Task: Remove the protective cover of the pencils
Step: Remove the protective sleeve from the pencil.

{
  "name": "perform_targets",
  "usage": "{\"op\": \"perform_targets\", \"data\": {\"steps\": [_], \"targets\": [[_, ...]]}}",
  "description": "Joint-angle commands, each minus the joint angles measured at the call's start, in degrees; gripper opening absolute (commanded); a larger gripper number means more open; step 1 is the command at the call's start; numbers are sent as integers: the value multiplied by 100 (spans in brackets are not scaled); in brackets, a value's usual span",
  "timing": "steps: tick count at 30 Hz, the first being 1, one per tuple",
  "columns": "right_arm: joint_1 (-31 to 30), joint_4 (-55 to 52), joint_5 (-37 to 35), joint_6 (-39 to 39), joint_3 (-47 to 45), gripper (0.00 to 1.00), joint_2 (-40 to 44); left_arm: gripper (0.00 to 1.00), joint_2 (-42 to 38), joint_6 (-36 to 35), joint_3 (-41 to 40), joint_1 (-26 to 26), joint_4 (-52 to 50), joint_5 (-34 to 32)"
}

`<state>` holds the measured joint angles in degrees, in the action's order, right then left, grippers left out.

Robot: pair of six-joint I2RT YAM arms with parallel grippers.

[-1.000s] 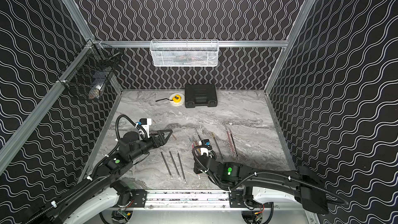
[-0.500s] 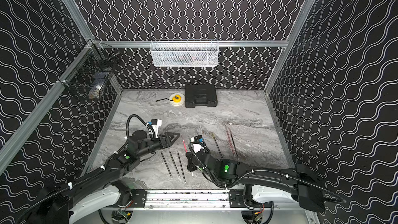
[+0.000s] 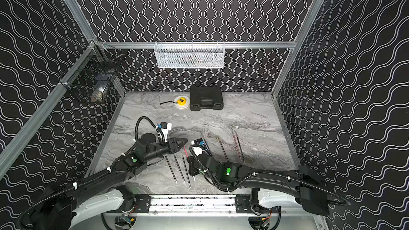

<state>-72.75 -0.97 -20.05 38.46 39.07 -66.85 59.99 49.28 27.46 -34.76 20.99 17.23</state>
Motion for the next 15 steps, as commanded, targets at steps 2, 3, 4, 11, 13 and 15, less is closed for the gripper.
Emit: {"op": "perform_targets", "data": {"steps": [2, 3, 4, 11, 13, 15], "targets": [[-2, 195, 37, 2, 6, 0, 40, 28, 56, -46, 14, -55, 236, -121], [-2, 202, 28, 6, -4, 0, 45, 26, 73, -25, 24, -61, 246, -124], [-2, 204, 4, 12, -14, 0, 57, 26, 99, -13, 39, -67, 256, -126], [6, 290, -80, 3, -66, 0, 138, 27, 222, 108, 75, -140, 388, -167], [-2, 286, -70, 4, -50, 0, 120, 25, 215, 117, 75, -157, 398, -192], [-2, 287, -48, 4, -40, 0, 90, 22, 211, 118, 75, -164, 382, -208]]}}
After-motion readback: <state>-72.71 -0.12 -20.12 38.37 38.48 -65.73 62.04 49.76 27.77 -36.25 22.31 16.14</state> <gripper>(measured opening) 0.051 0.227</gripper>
